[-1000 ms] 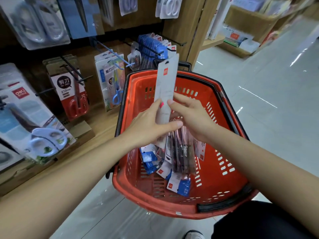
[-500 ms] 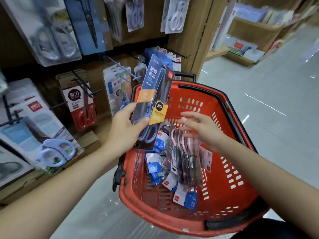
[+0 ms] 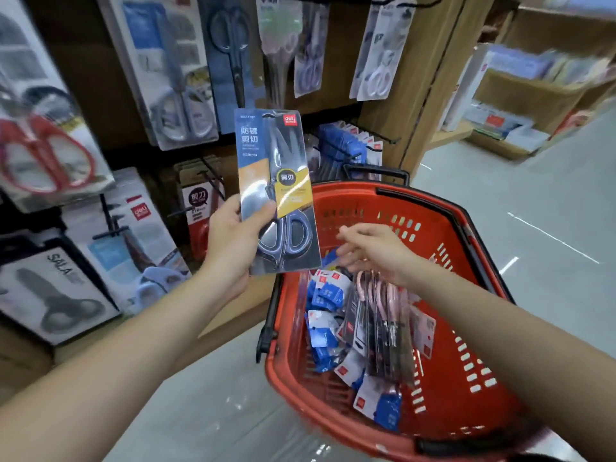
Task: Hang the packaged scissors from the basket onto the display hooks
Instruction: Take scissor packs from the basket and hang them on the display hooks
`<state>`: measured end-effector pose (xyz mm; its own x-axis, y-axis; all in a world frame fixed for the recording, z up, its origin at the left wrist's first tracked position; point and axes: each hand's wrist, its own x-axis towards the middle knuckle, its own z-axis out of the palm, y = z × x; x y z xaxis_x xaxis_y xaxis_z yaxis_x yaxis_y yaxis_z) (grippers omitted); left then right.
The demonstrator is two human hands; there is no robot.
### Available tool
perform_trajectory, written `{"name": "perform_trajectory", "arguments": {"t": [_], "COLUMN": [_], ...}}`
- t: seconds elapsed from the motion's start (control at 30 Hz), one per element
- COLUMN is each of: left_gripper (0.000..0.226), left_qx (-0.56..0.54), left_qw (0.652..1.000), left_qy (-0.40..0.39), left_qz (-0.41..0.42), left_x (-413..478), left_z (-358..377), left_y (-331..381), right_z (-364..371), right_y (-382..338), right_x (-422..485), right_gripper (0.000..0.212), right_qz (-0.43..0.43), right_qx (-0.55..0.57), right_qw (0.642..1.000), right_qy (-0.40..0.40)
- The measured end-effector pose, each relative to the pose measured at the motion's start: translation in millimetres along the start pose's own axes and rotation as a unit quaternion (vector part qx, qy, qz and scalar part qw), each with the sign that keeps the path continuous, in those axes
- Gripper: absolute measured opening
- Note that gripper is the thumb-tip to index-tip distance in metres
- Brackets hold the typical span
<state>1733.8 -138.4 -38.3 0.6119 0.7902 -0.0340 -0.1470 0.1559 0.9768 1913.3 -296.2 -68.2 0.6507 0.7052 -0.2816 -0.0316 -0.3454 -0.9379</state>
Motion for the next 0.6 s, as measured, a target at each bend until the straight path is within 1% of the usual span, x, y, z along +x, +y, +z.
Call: {"name": "perform_trajectory", "arguments": {"t": [0.03,0.07,0.1,0.13,0.17,0.2,0.23,0.3,0.33,0.37,0.4,0.43,0.5,0.57,0.6], "left_gripper": [0.010,0.009,0.010,0.011,0.011,0.012,0.015,0.024,0.026,0.027,0.027,0.026,0.023,0.021,0.021], "left_qx": [0.008,0.013,0.019,0.026,0.032,0.035,0.037,0.048,0.051,0.049,0.049,0.050,0.053,0.050,0.048], "left_qw": [1.000,1.000,1.000,0.999,0.999,0.999,0.999,0.999,0.999,0.999,0.999,0.999,0.999,0.999,0.999], "left_qy": [0.005,0.014,0.021,0.023,0.024,0.022,0.020,0.015,0.013,0.012,0.011,0.009,0.005,-0.001,-0.006], "left_qz": [0.002,0.001,0.000,0.000,0.001,0.004,0.006,0.012,0.015,0.018,0.018,0.015,0.008,0.002,-0.001], "left_x": [0.1,-0.2,-0.7,-1.7,-2.5,-3.4,-4.9,-7.1,-8.3,-8.8,-9.0,-9.6,-9.4,-7.7,-6.8], "left_z": [-3.4,-6.9,-9.5,-11.8,-14.1,-16.7,-18.8,-22.2,-23.6,-25.0,-26.1,-26.5,-26.0,-23.6,-22.0], "left_y": [-1.2,-3.3,-4.9,-6.3,-7.7,-8.5,-9.4,-9.1,-9.4,-10.1,-10.9,-12.1,-15.8,-20.5,-22.1], "right_z": [-5.5,-7.4,-6.9,-6.4,-5.8,-5.3,-5.6,-8.6,-10.2,-12.5,-14.6,-16.1,-16.9,-19.8,-21.4], "right_y": [20.4,41.5,61.0,79.8,97.1,110.7,122.1,133.0,135.1,137.9,140.4,141.4,141.8,136.5,130.8], "right_x": [13.2,24.6,33.8,42.4,51.1,57.9,62.6,64.8,62.2,61.6,61.4,60.0,60.2,62.9,64.4], "right_gripper": [0.037,0.038,0.038,0.041,0.051,0.060,0.065,0.069,0.067,0.063,0.055,0.045,0.025,0.019,0.018], "right_qz": [0.029,0.054,0.079,0.101,0.114,0.102,0.067,-0.006,-0.041,-0.068,-0.088,-0.099,-0.088,-0.066,-0.064], "right_qx": [-0.069,-0.147,-0.230,-0.330,-0.425,-0.517,-0.589,-0.688,-0.724,-0.748,-0.759,-0.755,-0.735,-0.706,-0.677], "right_qw": [0.997,0.987,0.970,0.937,0.891,0.832,0.776,0.687,0.649,0.622,0.606,0.609,0.635,0.671,0.703], "right_qy": [0.019,0.017,-0.009,-0.057,-0.113,-0.174,-0.217,-0.235,-0.229,-0.224,-0.221,-0.223,-0.220,-0.215,-0.208]}}
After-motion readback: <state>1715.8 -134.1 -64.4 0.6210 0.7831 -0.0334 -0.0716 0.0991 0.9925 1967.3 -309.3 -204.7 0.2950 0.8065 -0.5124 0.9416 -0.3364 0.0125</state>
